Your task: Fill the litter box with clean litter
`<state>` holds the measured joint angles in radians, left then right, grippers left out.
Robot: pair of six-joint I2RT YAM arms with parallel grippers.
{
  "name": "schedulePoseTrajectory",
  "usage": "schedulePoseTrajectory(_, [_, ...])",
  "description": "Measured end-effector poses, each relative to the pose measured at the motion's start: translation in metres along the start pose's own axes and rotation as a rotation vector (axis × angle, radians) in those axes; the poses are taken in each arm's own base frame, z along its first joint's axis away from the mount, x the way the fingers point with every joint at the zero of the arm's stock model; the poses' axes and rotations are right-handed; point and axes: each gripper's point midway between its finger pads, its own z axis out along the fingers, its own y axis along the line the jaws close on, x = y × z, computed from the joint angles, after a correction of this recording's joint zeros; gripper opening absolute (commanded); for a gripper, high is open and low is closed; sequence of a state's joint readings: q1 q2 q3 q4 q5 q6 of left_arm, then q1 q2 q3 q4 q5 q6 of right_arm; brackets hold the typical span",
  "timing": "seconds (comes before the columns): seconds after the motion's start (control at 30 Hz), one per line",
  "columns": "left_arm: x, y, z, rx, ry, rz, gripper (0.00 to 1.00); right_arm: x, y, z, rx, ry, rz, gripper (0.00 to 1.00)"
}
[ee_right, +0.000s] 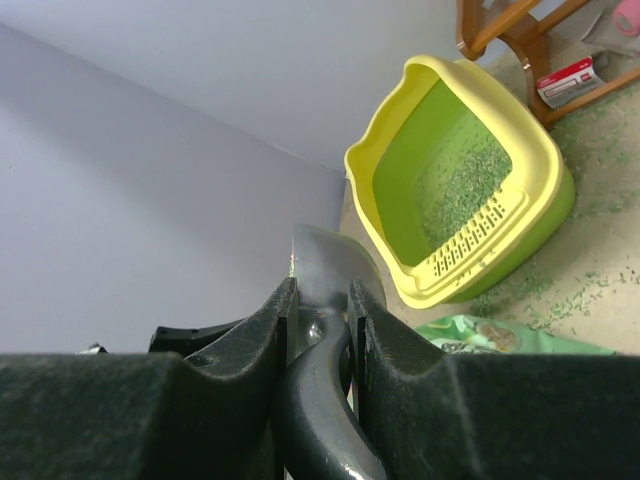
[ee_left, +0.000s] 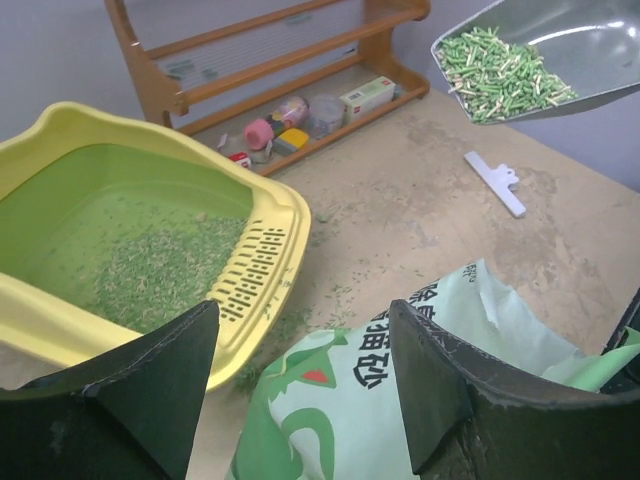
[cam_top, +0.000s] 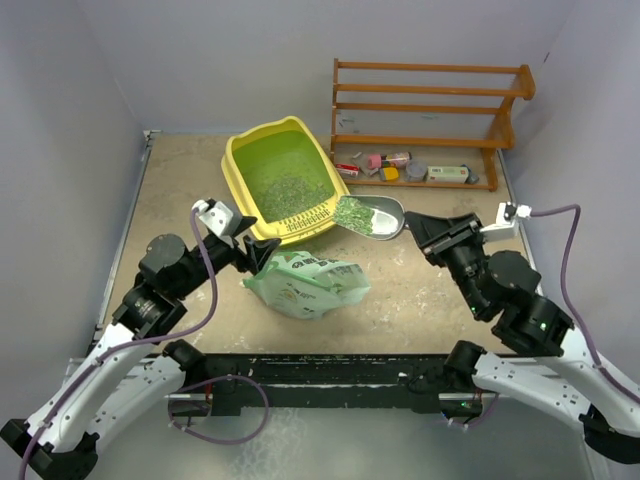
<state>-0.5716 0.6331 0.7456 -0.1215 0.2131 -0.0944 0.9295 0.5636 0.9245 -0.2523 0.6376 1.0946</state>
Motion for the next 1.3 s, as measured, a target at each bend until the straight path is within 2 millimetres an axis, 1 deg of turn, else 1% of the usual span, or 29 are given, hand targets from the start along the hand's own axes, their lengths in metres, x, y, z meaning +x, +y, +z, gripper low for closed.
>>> schedulePoseTrajectory(0.13, [0.003, 0.009, -0.004, -0.052, 0.015, 0.017, 0.72, 0.008, 0.011, 0.017, 0.005, 0.003, -0.021, 0.0])
schedulePoseTrajectory(0.3, [0.001, 0.02, -0.012, -0.121, 0.008, 0.034, 0.72, 0.012, 0.032, 0.037, -0.005, -0.003, -0.044, 0.0])
schedulePoseTrajectory(0.4, [0.0, 0.027, -0.017, -0.162, 0.002, 0.035, 0.72, 0.015, 0.043, 0.053, -0.003, -0.006, -0.061, 0.0])
schedulePoseTrajectory(0.47, [-0.003, 0.03, -0.021, -0.185, -0.006, 0.036, 0.72, 0.015, 0.046, 0.066, 0.004, -0.007, -0.067, 0.0])
schedulePoseTrajectory(0.53, [-0.004, 0.032, -0.024, -0.2, -0.012, 0.036, 0.72, 0.012, 0.044, 0.084, 0.02, -0.006, -0.064, 0.0])
schedulePoseTrajectory(0.63, [-0.004, 0.033, -0.026, -0.211, -0.013, 0.036, 0.72, 0.002, 0.033, 0.115, 0.058, -0.019, -0.053, 0.0])
schedulePoseTrajectory(0.73, [-0.003, 0.035, -0.026, -0.218, -0.006, 0.036, 0.72, 0.0, 0.025, 0.147, 0.087, 0.003, -0.051, 0.0])
schedulePoseTrajectory(0.9, [0.0, 0.036, -0.026, -0.224, 0.005, 0.036, 0.72, 0.01, 0.019, 0.207, 0.086, 0.108, -0.045, 0.0])
schedulePoseTrajectory(1.0, [0.001, 0.038, -0.027, -0.235, 0.007, 0.038, 0.72, 0.021, 0.019, 0.237, 0.077, 0.171, -0.054, 0.0])
schedulePoseTrajectory(1.07, [0.0, 0.039, -0.029, -0.245, 0.006, 0.038, 0.72, 0.028, 0.022, 0.253, 0.069, 0.213, -0.074, 0.0])
schedulePoseTrajectory(1.13, [0.0, 0.04, -0.03, -0.252, 0.003, 0.04, 0.72, 0.034, 0.03, 0.268, 0.047, 0.255, -0.101, 0.0])
schedulePoseTrajectory(1.3, [-0.003, 0.043, -0.033, -0.266, -0.004, 0.053, 0.72, 0.042, 0.048, 0.295, -0.003, 0.32, -0.184, 0.0])
